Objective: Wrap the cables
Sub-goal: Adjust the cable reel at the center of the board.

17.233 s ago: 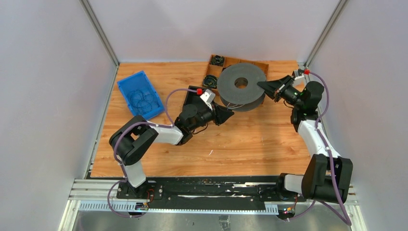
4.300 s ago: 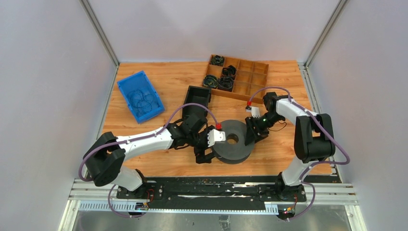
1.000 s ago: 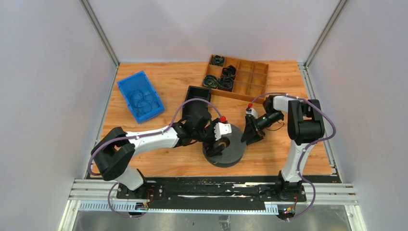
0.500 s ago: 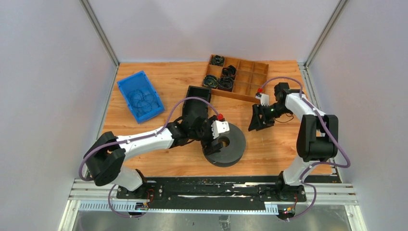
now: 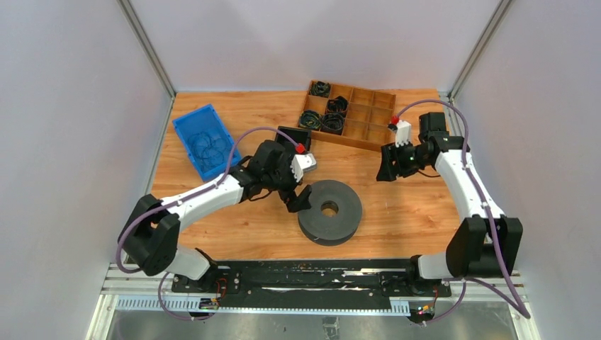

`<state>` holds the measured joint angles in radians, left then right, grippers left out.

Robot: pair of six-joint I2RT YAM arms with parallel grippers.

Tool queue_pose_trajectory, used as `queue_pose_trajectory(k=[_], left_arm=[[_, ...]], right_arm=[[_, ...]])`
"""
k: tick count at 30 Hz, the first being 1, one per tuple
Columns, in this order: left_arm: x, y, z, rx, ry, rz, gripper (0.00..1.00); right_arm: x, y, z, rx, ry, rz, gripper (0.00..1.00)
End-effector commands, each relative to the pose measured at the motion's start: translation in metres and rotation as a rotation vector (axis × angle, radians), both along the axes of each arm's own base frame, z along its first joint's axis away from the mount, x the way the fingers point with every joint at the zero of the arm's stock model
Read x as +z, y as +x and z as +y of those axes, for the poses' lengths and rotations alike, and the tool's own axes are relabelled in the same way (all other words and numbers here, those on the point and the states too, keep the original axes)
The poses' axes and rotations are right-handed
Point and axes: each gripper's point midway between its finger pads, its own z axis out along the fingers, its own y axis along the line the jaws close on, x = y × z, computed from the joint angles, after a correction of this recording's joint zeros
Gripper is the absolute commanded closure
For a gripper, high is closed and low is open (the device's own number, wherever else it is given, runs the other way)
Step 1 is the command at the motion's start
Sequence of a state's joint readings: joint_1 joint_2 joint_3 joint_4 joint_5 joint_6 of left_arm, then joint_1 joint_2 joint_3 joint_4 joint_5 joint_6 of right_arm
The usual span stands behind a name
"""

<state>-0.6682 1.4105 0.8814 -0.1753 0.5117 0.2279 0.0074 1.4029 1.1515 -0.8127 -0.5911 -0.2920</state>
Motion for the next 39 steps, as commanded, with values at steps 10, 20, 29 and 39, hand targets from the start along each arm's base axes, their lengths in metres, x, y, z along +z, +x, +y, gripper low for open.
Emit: queue_pose_trajectory(k=[10, 20, 29, 39], left_arm=[[-0.05, -0.055, -0.009, -0.102, 0.009, 0.396, 0.02], [-0.037, -0.081, -0.018, -0.232, 0.013, 0.329, 0.02], [-0.001, -0.071, -0.017, -0.284, -0.029, 0.164, 0.02], [0.111, 0.057, 0.057, 0.268, -0.116, -0.269, 0.02]], right_arm=[[0.034, 0.018, -0.031, -0.105, -0.148, -0.249, 0.39], [0.047, 0.04, -0.044, -0.155, -0.206, -0.302, 0.38], [0.044, 0.046, -0.037, -0.144, -0.172, -0.312, 0.38], [0.101, 0.066, -0.079, -0.31, -0.344, -0.497, 0.25]])
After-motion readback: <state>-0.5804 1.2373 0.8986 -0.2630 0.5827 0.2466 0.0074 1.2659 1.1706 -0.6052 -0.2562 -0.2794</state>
